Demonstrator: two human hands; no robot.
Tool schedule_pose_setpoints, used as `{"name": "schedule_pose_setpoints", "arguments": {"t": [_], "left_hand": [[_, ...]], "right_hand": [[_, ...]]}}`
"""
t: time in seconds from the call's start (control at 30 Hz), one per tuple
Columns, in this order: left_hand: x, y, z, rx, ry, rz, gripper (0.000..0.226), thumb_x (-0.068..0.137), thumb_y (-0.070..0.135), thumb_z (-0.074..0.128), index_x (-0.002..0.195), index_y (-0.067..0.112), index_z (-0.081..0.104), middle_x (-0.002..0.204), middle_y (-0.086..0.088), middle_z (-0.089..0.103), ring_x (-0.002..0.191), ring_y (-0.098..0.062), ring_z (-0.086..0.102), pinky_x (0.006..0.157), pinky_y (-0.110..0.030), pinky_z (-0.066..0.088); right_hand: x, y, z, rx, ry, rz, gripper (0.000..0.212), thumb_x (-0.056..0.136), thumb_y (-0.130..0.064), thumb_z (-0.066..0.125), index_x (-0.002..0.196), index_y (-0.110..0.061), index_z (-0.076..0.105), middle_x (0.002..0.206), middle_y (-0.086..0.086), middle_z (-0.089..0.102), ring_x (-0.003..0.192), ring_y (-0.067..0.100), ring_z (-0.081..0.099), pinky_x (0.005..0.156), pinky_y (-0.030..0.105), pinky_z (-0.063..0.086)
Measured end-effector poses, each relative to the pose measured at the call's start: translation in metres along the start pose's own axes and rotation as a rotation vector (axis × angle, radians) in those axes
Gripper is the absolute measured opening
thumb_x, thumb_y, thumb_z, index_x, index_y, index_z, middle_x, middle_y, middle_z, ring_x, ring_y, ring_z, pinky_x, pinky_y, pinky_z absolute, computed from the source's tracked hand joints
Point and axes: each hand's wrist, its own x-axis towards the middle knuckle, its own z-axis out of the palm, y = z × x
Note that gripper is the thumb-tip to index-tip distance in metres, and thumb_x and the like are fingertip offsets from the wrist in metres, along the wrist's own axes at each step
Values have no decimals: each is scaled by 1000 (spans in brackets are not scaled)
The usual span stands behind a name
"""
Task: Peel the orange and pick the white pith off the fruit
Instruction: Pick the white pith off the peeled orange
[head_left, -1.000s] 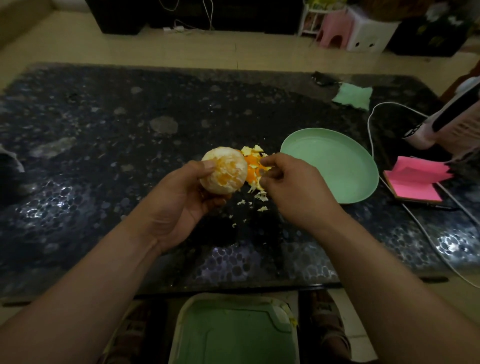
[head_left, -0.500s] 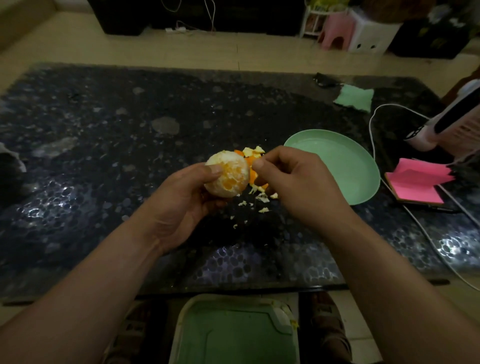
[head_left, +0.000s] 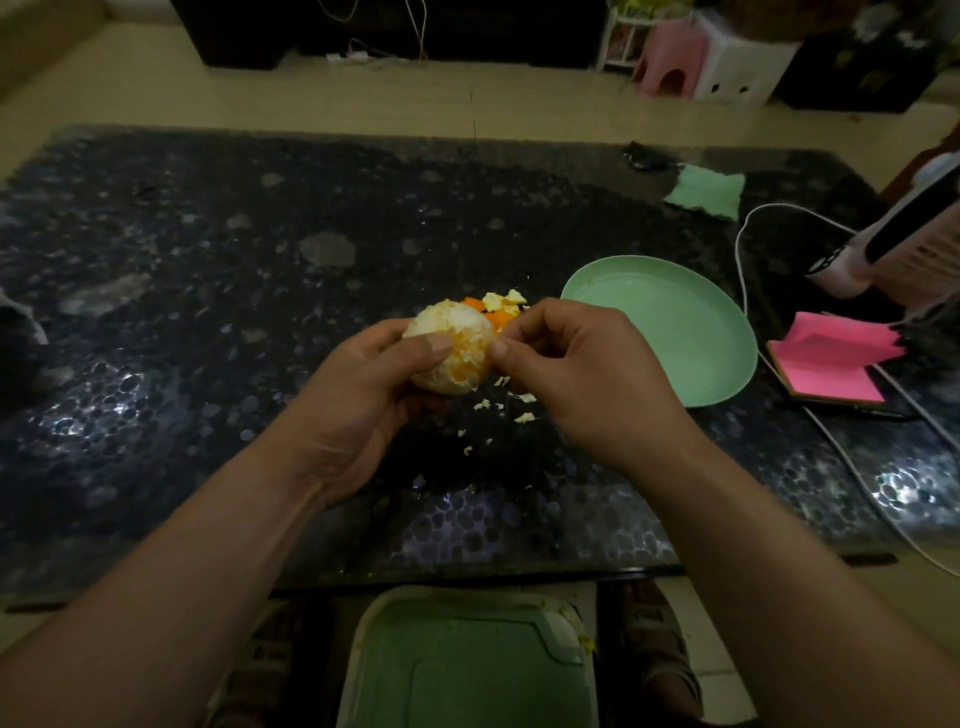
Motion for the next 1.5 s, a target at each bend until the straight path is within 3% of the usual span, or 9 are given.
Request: {"name": "schedule_pose_setpoints", "arguments": {"t": [0.1,0.4,0.53,0.63,0.7,0.8,0.93,1.13,1.5], "left_hand": [[0,-2,-1,27,7,6,50,83,27,72,128,5,68,112,-10,78,96,-18,73,79,-29,57],[-1,0,2,-12,-19,-22,52,84,30,70,129,5,70,115,-11,77,96,-17,72,76,-27,58],[-2,3,3,-56,-17,-39,46,82,30,69,122,7,73,115,-12,77,95,-19,73,74,-26,60],[-2,4,1,-67,-7,-45,50,82,30,69,126,5,71,121,-17,76,99,-22,71,74,-27,59],[-2,5,0,-62,6,-44,52,83,30,69,128,4,70,128,-21,73,103,-24,68,77,-28,58],[-2,6,0,-54,10,-34,50,83,30,69,126,5,71,124,-20,74,102,-24,69,75,-27,59],[-3,6,2,-42,4,-16,57,83,29,70,133,2,67,118,-14,76,98,-19,71,74,-25,59],[-5,5,7,13,21,23,52,84,25,75,131,5,66,113,-8,78,97,-16,72,80,-28,57],[-7,8,2,-131,-35,-67,46,85,34,65,124,11,73,130,-16,73,101,-21,71,77,-28,59]], "right_hand": [[-1,0,4,-60,38,-35,10,97,-28,74,88,-25,74,74,-12,71,69,3,65,61,15,46],[-2,-1,9,-92,128,-113,12,95,-23,71,83,-22,70,70,-9,68,64,6,64,58,16,47],[-1,-2,5,33,84,-27,14,99,-22,67,86,-19,71,74,-3,72,60,5,61,55,19,46],[0,-4,1,113,15,56,19,105,-26,59,93,-20,74,85,-1,77,73,10,70,62,28,54],[0,-5,1,160,-12,79,22,106,-25,55,97,-21,74,89,-3,77,76,7,70,63,26,53],[-2,-5,3,72,2,33,19,105,-34,59,95,-22,71,82,-6,73,71,8,66,61,28,51],[-3,-4,6,-16,44,-24,14,100,-35,69,90,-25,69,72,-11,67,65,1,60,58,11,41],[-5,-2,11,-155,124,-92,20,99,-29,69,80,-26,63,66,-13,62,65,5,60,56,15,43],[-1,1,5,-33,161,-67,17,94,-21,71,78,-24,65,66,-13,65,57,2,56,53,13,40]]}}
